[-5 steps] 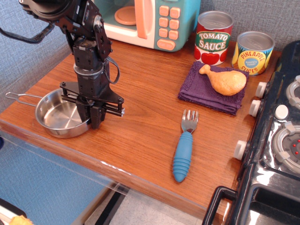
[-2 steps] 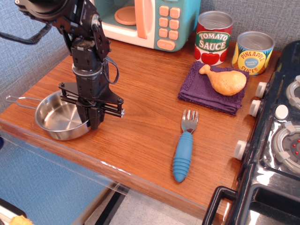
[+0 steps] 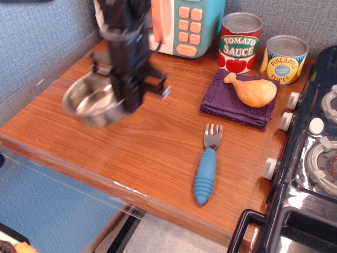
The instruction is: Move the pan to the front of the microwave
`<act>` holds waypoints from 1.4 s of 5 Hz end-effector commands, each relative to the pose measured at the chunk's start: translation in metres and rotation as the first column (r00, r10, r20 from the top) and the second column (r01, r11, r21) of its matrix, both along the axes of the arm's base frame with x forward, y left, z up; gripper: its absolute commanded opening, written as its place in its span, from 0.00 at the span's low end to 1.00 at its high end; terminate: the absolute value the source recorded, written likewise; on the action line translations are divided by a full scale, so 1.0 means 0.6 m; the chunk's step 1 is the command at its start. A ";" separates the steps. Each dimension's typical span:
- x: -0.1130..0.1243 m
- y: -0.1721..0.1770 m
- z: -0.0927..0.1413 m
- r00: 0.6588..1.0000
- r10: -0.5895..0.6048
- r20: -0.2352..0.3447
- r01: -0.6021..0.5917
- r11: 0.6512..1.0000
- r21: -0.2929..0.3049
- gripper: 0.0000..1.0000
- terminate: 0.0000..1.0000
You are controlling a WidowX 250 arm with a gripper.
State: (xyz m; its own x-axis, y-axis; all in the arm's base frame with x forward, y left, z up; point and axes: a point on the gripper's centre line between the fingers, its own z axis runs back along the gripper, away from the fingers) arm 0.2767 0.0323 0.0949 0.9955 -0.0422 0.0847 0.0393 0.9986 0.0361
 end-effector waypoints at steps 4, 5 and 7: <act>0.202 0.010 -0.025 0.993 -0.106 -0.047 0.109 0.991 0.080 0.00 0.00; 0.204 0.038 -0.049 0.993 -0.089 -0.079 0.095 0.993 0.070 0.00 0.00; 0.193 0.076 -0.080 0.990 -0.041 -0.133 0.047 0.998 0.048 0.00 0.00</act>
